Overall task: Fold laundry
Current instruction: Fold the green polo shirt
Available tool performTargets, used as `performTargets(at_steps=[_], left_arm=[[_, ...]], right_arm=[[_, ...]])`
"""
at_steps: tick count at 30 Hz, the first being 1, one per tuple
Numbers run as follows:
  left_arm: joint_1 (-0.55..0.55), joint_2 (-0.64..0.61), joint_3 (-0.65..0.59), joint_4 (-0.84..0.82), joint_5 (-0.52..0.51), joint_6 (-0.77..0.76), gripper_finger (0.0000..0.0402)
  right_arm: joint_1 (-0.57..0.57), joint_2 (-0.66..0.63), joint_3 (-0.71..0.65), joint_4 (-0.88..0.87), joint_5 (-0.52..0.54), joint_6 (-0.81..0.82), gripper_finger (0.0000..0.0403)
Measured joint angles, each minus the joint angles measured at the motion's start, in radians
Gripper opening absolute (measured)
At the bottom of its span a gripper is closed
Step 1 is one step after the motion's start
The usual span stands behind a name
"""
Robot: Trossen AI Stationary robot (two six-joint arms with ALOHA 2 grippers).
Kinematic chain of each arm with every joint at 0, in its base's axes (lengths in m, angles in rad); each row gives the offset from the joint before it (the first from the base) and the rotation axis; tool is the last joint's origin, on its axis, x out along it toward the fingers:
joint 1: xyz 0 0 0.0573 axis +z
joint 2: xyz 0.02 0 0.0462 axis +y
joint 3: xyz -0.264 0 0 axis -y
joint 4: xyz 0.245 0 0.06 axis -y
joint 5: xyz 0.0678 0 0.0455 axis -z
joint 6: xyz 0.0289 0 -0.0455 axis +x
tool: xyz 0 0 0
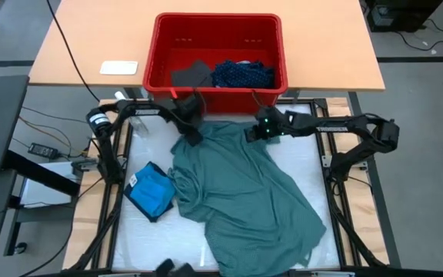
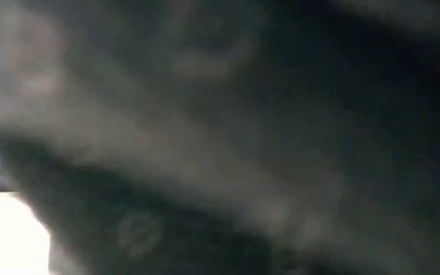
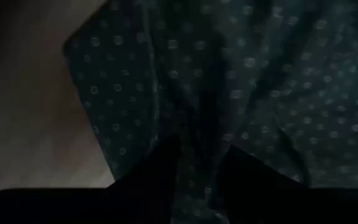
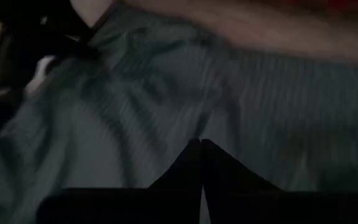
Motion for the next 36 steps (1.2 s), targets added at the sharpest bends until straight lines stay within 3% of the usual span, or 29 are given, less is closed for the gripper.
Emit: performTargets(at_steps=[3,8,13,17,23,27,29,31,33,36], left_arm=[[0.058,-0.055,-0.005,-0.019,-0.003,-0.011,0.0114],[0.076,-0.137,-0.001,-0.039,0.034,-0.013,0.0114],[0.042,-0.186,0.000,-0.046,0.111,-0.006,0.0114],[-0.002,-0.190,0.000,-0.051,0.114,0.026,0.0113],[-0.037,-0.190,0.000,-0.053,0.114,0.047,0.0113],[-0.039,-0.190,0.000,-0.084,0.114,0.041,0.0113],[-0.038,-0.190,0.000,-0.095,0.113,0.035,0.0113],[-0.038,-0.190,0.000,-0.098,0.113,0.027,0.0113],[-0.038,-0.190,0.000,-0.106,0.113,0.011,0.0113],[-0.046,-0.190,0.000,-0.117,0.114,0.008,0.0113]], right_arm=[[0.048,-0.033,0.062,-0.182,-0.098,0.051,0.0013],[0.243,-0.071,0.053,-0.322,-0.231,0.156,0.0009],[0.448,-0.070,0.002,-0.397,-0.276,0.261,0.0009],[0.521,-0.065,-0.097,-0.412,-0.292,0.297,0.0009],[0.422,-0.069,-0.247,-0.574,-0.283,0.250,0.0009],[0.281,-0.069,-0.247,-0.788,-0.081,0.136,0.0009],[0.208,-0.066,-0.226,-0.836,0.074,0.075,0.0009],[0.137,-0.067,-0.198,-0.847,0.164,0.004,0.0009],[0.078,-0.067,-0.176,-0.856,0.183,-0.084,0.0009],[0.050,-0.075,-0.130,-0.868,0.121,-0.126,0.0009]])
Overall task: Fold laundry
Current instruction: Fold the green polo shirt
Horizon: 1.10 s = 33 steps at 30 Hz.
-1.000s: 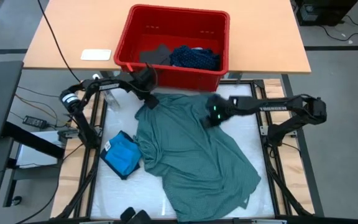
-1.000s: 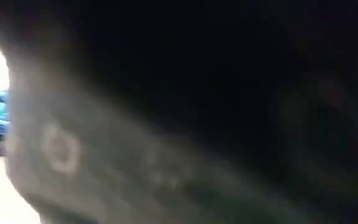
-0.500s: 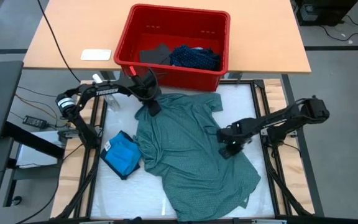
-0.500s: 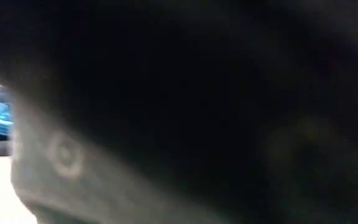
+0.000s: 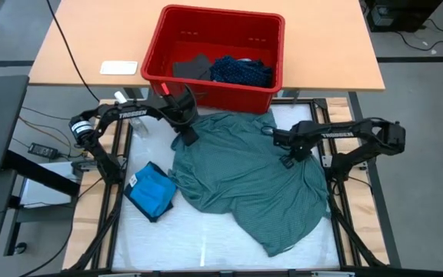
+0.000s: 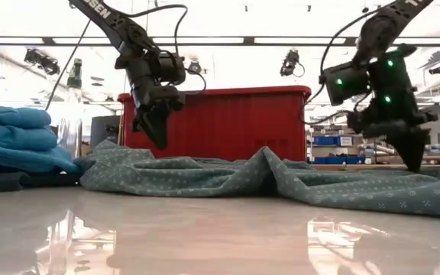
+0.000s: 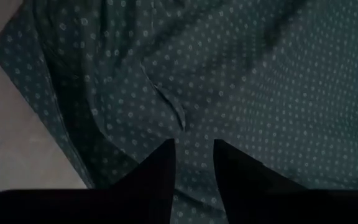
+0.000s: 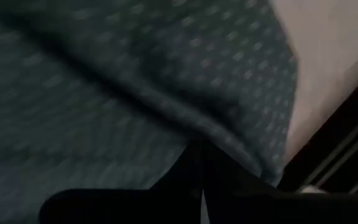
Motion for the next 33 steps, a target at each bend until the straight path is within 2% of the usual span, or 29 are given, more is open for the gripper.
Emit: performTargets(at_steps=[3,6,9,12,17,23,26,29,33], left_arm=[[-0.021,0.000,0.000,-0.025,0.003,0.009,0.0113],[-0.060,0.000,0.000,-0.035,0.063,0.076,0.0113],[-0.109,0.000,0.000,-0.033,0.102,0.147,0.0113],[-0.151,0.000,-0.021,0.007,0.104,0.203,0.0114],[-0.174,0.000,-0.120,0.083,0.103,0.214,0.0114],[-0.172,0.000,-0.241,0.065,0.106,0.224,0.0114],[-0.181,-0.004,-0.285,0.050,0.162,0.255,0.0113],[-0.204,-0.003,-0.309,0.020,0.262,0.260,0.0113],[-0.269,0.000,-0.301,-0.057,0.344,0.254,0.0114]], right_arm=[[0.054,-0.043,0.043,-0.028,-0.079,0.048,0.0009],[0.146,-0.095,0.075,0.020,-0.172,0.137,0.0009],[0.250,-0.126,0.077,0.143,-0.265,0.257,0.0009],[0.362,-0.117,0.062,0.276,-0.274,0.405,0.0009],[0.547,-0.023,0.051,0.462,-0.219,0.705,0.0009],[0.783,0.125,0.080,0.603,-0.210,1.094,0.0009],[0.902,0.206,0.136,0.608,-0.257,1.238,0.0009],[1.010,0.289,0.201,0.611,-0.331,1.348,0.0009],[1.124,0.369,0.289,0.642,-0.421,1.427,0.0009]])
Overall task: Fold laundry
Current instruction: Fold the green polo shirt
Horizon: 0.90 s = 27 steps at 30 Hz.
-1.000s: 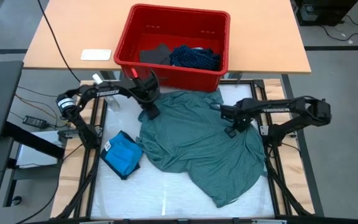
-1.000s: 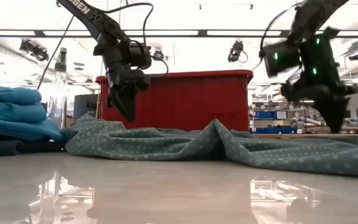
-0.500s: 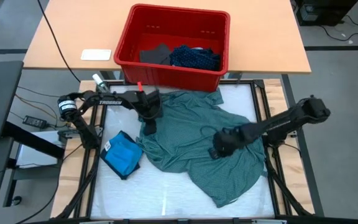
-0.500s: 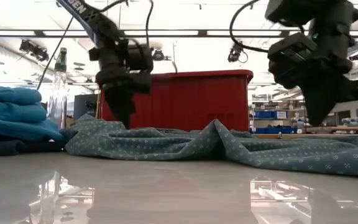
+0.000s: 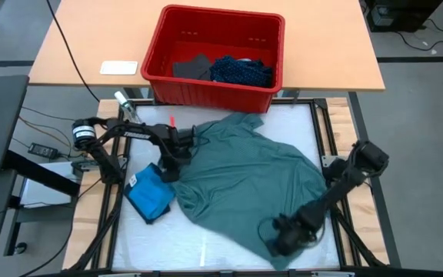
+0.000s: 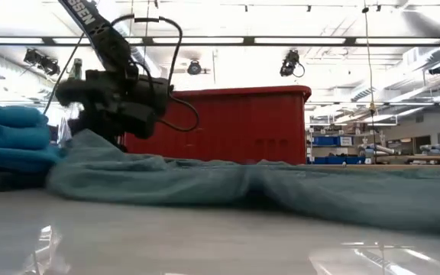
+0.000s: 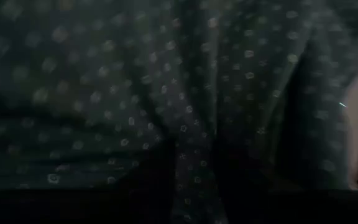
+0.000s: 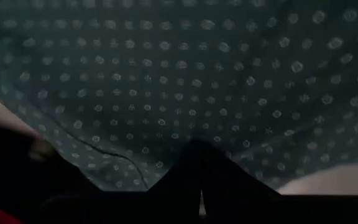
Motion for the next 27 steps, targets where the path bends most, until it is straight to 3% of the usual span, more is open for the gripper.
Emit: performTargets(at_steps=[6,10,13,17,21,27], left_arm=[[-0.094,-0.002,0.084,-0.105,0.023,-0.015,0.0113],[-0.091,-0.002,0.185,-0.131,0.014,-0.008,0.0113],[-0.064,-0.004,0.258,-0.084,-0.037,-0.007,0.0114],[-0.022,-0.004,0.317,0.054,-0.087,-0.012,0.0114],[0.011,0.023,0.308,0.259,-0.091,-0.036,0.0114],[0.040,0.156,0.306,0.289,-0.147,-0.018,0.0114]], right_arm=[[0.103,0.017,0.091,-0.001,-0.028,0.062,0.0008],[0.137,-0.041,0.115,-0.059,0.062,0.090,0.0008],[0.127,-0.099,0.115,-0.195,0.166,0.090,0.0008],[0.045,-0.147,0.115,-0.490,0.282,0.031,0.0008],[-0.101,-0.152,0.101,-0.717,0.315,-0.083,0.0008],[-0.333,-0.153,-0.062,-0.583,0.310,-0.294,0.0008]])
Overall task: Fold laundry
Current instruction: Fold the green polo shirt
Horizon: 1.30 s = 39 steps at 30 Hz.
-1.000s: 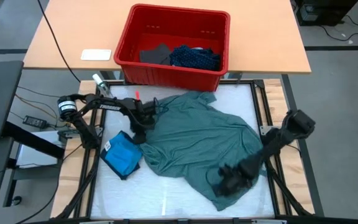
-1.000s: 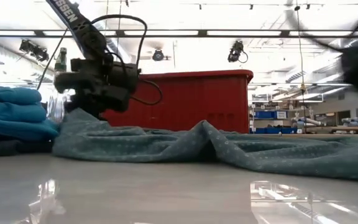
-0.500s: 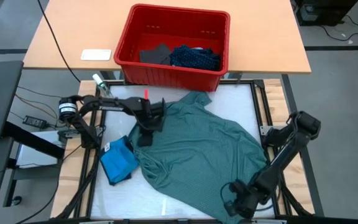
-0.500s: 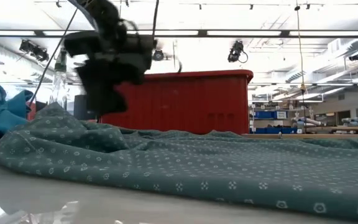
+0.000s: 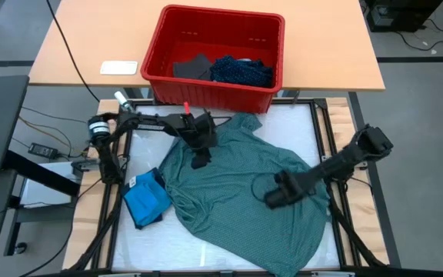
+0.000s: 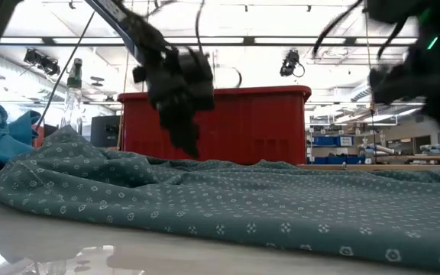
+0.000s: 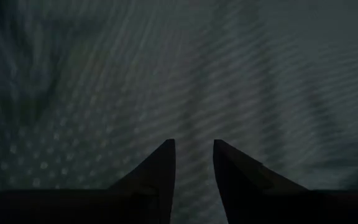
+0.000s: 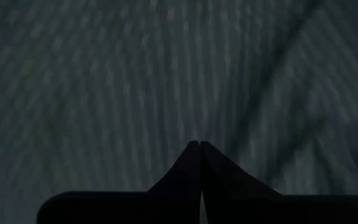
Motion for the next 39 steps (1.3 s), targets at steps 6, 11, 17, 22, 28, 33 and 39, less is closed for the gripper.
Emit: performTargets(at_steps=[6,11,17,22,28,33,39], left_arm=[[0.107,0.082,0.004,-0.028,-0.167,-0.102,0.0113],[0.247,0.072,0.005,-0.109,-0.156,-0.153,0.0108],[0.417,0.043,-0.001,-0.194,-0.189,-0.155,0.0081],[0.510,0.038,-0.003,-0.210,-0.176,-0.160,0.0053],[0.520,0.034,-0.003,-0.215,-0.057,-0.143,0.0042],[0.464,0.033,-0.002,-0.244,-0.022,-0.090,0.0051],[0.376,0.024,-0.002,-0.278,-0.014,-0.026,0.0079]], right_arm=[[-0.223,-0.001,-0.127,0.115,-0.025,-0.195,0.0008],[-0.459,0.000,-0.128,0.111,0.025,-0.503,0.0008],[-0.729,0.007,-0.069,0.330,0.132,-0.872,0.0008],[-0.822,-0.002,0.018,0.223,0.114,-0.946,0.0008],[-0.753,-0.045,0.074,0.048,0.070,-0.950,0.0008],[-0.641,-0.027,-0.020,0.078,-0.030,-0.890,0.0008],[-0.432,-0.042,-0.120,0.025,-0.133,-0.824,0.0008]])
